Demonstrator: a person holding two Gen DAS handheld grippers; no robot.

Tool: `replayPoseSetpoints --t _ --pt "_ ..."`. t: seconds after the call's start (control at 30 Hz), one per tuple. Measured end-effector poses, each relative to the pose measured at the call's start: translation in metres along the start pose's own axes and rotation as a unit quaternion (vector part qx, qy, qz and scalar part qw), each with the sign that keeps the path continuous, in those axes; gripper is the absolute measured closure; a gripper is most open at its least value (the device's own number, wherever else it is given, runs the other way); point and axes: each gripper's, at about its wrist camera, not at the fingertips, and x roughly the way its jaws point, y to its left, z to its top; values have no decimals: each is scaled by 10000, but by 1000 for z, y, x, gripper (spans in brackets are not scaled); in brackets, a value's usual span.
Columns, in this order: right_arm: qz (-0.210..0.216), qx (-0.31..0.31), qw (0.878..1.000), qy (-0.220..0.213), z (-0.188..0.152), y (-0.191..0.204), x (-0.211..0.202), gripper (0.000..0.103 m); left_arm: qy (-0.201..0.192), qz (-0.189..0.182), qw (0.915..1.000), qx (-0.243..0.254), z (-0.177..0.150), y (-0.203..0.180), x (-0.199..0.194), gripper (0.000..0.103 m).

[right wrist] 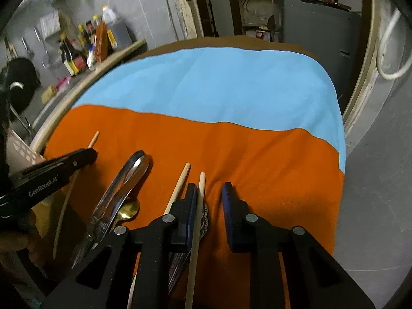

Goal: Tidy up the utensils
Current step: 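Close the right gripper on a chopstick while the left gripper grasps another chopstick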

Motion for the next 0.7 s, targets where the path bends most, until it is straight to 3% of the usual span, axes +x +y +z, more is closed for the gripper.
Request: replayPoseSetpoints --t 0.13,0.23,0.43,0.7 --pt "-167 -122 9996 176 3 8 -1 88 102 16 9999 29 2 0 0 88" --pt "-220 -116 9994 221 6 14 -2 95 87 -19 9999 60 2 -1 -3 98" --pt "-85 134 9996 232 -1 4 -14 99 180 -417 9989 -142 -3 5 -7 98" --pt "133 768 9969 41 -25 -22 -31 99 314 -972 9948 25 -19 -1 -21 98"
